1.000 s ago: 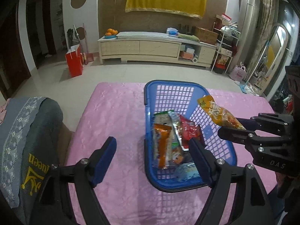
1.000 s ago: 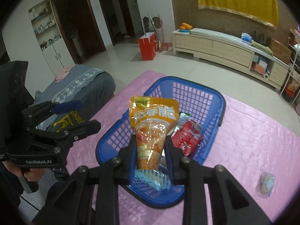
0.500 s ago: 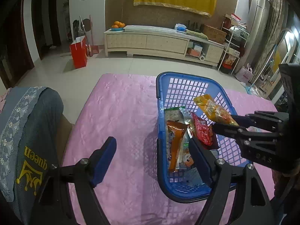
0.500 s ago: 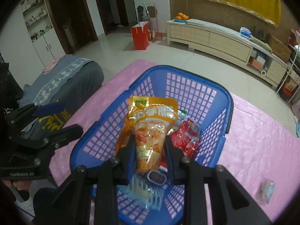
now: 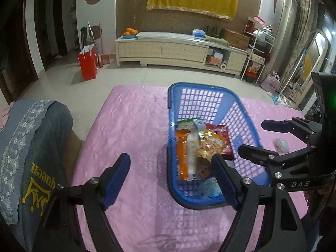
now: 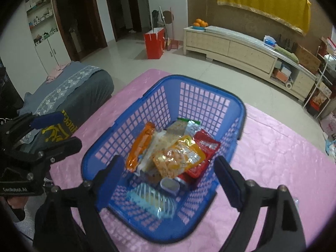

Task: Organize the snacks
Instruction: 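Move the right tool to the small clear bag on the bed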

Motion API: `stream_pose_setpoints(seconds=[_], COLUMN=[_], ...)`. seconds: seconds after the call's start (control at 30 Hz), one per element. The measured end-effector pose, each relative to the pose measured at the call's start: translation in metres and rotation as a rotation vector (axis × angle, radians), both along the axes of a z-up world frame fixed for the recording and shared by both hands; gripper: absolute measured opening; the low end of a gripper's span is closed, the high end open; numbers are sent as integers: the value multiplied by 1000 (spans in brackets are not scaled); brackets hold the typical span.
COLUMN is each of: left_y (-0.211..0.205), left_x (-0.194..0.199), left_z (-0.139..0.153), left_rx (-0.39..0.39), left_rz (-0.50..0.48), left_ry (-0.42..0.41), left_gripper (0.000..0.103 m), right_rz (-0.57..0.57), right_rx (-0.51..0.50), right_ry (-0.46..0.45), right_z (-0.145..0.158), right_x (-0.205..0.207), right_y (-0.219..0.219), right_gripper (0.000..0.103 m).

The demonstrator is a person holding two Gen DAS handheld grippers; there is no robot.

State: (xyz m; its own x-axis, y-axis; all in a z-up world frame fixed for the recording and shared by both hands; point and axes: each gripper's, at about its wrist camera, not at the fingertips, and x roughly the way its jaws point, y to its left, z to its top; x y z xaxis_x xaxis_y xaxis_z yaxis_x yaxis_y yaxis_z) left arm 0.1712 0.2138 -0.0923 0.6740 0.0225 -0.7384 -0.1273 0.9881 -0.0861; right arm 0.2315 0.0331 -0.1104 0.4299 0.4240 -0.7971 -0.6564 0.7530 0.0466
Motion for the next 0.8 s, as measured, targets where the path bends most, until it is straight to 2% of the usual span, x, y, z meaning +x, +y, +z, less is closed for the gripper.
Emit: stream_pose_setpoints(seconds=[0.33, 0.4, 0.8], left_y=[-48, -58, -132], left_x=[-27, -31, -25], left_z=[35, 39, 49], left_rx=[38, 40, 56], left_rz=[-81, -95, -196], left_ry=[-60, -70, -91], left_gripper=[78, 84, 84], right_rz=[-70, -90, -184], right_rx=[52, 60, 70], right_ry=[-33, -41, -77], right_z=[38, 45, 62], right_x=[-33, -39, -54], right_y=[-48, -61, -131], right_gripper=[91, 91, 92])
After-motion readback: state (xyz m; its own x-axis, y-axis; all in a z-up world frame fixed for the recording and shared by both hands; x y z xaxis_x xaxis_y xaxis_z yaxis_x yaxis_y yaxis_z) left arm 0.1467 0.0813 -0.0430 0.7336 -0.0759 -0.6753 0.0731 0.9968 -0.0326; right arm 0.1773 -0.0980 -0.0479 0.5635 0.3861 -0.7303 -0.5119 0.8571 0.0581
